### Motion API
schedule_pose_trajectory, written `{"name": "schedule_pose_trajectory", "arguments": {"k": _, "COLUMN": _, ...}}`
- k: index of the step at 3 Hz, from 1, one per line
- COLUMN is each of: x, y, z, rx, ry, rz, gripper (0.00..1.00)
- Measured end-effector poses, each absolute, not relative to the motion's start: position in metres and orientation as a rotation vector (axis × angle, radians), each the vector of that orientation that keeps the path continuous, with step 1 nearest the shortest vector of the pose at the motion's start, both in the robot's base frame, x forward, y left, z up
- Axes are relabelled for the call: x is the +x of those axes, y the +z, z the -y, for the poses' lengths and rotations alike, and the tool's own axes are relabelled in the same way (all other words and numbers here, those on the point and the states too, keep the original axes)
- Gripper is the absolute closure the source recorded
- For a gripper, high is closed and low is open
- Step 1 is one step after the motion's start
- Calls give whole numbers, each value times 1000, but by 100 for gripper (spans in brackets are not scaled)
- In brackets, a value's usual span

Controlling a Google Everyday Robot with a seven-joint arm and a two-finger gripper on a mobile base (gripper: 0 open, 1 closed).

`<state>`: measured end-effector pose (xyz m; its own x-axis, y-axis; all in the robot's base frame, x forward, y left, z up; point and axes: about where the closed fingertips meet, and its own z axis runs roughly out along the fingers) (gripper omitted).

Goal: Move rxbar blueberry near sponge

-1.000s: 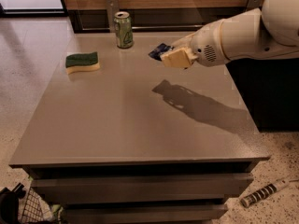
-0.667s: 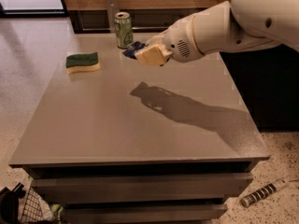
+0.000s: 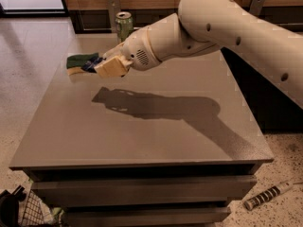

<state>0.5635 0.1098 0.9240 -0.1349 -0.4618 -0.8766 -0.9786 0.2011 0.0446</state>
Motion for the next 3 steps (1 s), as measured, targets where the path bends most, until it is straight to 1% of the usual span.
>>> {"name": "schedule_pose_trajectory", "arguments": {"k": 2, "x": 572, "y": 910, "z": -184, "rx": -1562, "ry": 1024, "rz": -1494, "gripper": 100}}
{"name": "schedule_pose_trajectory", "arguments": {"k": 3, "x": 577, "y": 907, "z": -205, "rx": -1614, "ry": 1035, "rz": -1428, "gripper": 100}}
